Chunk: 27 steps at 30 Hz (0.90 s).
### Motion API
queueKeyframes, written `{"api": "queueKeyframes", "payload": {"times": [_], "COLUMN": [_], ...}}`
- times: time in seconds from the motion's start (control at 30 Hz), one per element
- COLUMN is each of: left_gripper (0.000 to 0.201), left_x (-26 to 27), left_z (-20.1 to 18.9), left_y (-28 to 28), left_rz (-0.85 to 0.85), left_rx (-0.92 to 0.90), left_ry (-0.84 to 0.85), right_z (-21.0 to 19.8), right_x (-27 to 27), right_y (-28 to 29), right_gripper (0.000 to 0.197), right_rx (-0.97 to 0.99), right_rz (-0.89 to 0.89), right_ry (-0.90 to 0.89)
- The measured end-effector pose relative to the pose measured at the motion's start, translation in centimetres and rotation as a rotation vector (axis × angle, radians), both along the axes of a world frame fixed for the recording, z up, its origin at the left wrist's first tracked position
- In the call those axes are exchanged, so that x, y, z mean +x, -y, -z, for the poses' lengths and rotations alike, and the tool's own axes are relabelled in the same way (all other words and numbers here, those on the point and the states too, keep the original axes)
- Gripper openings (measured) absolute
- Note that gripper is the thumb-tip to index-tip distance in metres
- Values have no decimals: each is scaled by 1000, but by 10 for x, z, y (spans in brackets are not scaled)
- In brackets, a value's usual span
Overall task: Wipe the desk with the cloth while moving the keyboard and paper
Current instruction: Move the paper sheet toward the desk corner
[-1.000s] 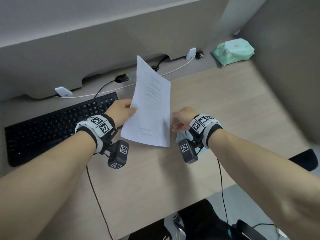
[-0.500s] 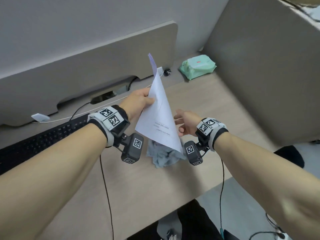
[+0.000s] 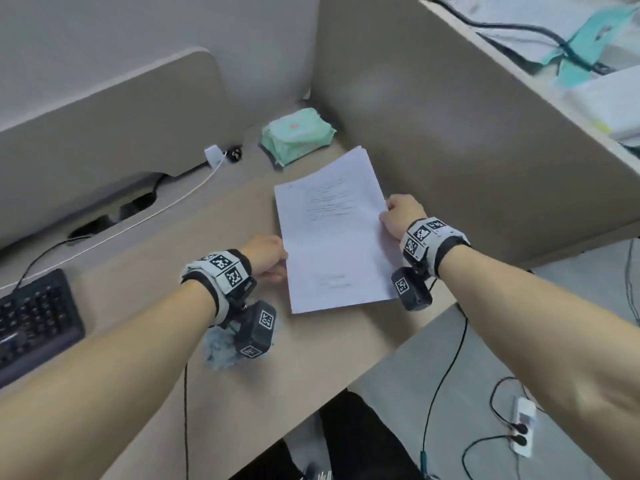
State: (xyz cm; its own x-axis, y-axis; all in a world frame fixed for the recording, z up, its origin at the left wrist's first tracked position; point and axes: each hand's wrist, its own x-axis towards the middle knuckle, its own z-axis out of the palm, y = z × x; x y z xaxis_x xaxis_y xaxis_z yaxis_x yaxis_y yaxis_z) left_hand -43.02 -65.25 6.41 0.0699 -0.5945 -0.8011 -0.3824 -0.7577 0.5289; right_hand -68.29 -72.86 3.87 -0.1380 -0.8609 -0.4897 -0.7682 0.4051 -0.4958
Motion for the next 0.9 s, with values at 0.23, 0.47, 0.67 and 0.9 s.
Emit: {"api": "queueKeyframes", "payload": {"times": [0.23, 0.47, 0.67, 0.9], "left_gripper": [16, 25, 16, 4], "left_x": [-59, -73, -82, -88], "left_z": [56, 79, 88, 87], "left_y": [0, 22, 36, 43], "left_rz": [-132, -297, -390, -389], "left_rx": [121, 181, 101, 134], "left_ry": [-84, -78, -197, -259], "right_z": [32, 44, 55, 56], "right_x": [-29, -35, -36, -23], "right_y": [17, 44, 52, 40], "right_gripper": [18, 13, 19, 48], "right_rx": [8, -51, -78, -100], "right_rz": [-173, -260, -320, -332], "right_ry": [-261, -352, -400, -446]}}
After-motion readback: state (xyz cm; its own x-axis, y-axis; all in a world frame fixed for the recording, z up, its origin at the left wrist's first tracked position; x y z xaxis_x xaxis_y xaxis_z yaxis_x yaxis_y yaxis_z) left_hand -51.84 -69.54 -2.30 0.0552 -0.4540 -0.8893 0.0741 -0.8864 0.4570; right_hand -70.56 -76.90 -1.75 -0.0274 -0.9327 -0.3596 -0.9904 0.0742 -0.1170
